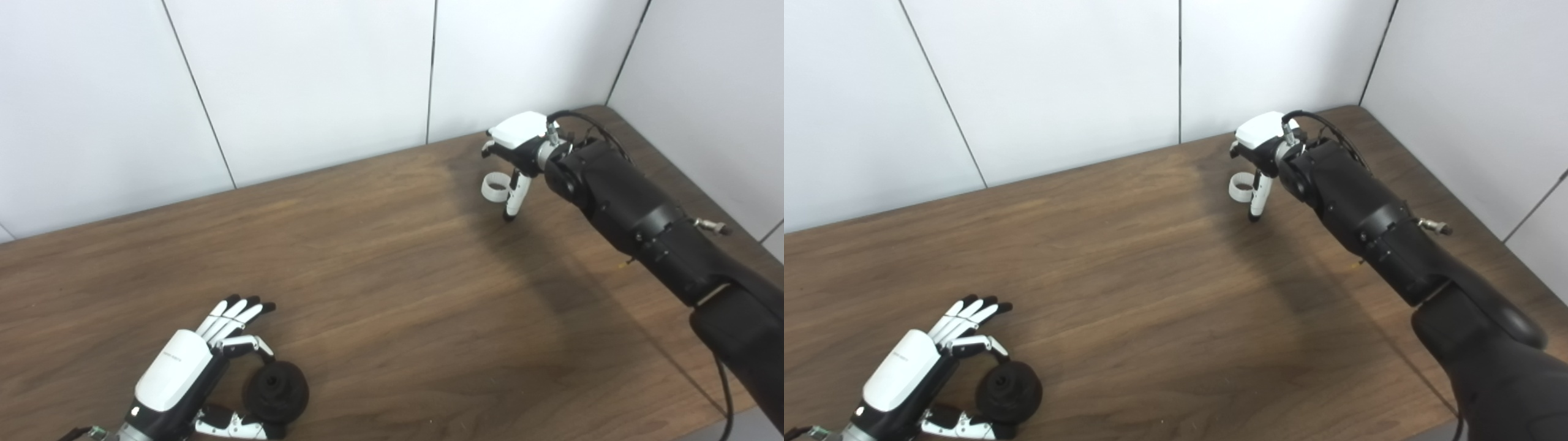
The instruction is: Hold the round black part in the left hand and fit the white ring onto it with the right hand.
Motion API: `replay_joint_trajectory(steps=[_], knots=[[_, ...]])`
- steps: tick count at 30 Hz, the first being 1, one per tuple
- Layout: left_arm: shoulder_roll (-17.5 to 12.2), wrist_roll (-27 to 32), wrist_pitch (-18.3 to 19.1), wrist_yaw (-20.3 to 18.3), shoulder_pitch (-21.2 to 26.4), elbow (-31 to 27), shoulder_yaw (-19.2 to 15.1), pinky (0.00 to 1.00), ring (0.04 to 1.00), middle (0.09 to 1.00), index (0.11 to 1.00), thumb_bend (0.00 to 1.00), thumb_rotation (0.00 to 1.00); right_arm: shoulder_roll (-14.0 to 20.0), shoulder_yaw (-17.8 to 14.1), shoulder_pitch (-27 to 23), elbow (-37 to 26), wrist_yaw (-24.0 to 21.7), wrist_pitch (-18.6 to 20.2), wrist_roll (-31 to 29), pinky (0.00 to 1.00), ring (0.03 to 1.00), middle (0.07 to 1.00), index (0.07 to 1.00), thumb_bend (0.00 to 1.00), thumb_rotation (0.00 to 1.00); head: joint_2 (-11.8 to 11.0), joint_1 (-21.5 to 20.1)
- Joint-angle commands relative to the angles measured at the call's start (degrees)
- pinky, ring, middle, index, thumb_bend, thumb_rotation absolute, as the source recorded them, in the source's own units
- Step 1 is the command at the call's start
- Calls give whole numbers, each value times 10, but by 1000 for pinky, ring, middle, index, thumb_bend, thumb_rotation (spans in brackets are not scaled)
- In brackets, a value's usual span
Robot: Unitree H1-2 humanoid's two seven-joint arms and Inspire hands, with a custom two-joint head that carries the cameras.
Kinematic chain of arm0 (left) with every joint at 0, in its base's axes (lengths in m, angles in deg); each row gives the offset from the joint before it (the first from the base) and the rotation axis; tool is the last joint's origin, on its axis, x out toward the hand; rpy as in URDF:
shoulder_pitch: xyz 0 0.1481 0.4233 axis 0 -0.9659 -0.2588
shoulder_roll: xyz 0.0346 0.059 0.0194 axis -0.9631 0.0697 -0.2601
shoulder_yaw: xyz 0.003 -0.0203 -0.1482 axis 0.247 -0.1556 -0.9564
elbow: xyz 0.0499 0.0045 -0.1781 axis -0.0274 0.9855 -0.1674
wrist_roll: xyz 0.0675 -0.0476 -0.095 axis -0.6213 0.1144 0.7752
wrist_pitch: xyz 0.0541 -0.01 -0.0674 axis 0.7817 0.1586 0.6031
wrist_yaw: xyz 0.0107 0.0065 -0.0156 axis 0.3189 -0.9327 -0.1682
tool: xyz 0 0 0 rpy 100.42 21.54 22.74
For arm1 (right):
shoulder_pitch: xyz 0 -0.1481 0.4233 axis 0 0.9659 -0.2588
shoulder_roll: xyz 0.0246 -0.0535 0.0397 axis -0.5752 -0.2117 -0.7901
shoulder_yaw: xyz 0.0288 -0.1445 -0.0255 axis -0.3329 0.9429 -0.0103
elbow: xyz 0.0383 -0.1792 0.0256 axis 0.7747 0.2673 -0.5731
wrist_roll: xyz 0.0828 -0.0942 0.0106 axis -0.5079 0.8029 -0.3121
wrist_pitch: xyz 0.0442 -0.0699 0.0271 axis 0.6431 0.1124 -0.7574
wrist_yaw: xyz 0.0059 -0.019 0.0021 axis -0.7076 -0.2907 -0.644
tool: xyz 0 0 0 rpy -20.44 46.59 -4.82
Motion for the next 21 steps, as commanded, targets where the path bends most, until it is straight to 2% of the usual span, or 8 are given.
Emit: replay_joint_trajectory(steps=[1,21], knots=[[-22,-17,7,-25,-14,-4,7,1000,966,926,480,516,47,21,-11,-23,-13,9,10,6,991,1000,1000,865,977,384,1,0],[-20,-14,7,-28,-17,-8,2,1000,958,921,479,517,46,19,-12,-22,-9,10,11,3,996,1000,1000,860,981,377,1,3]])
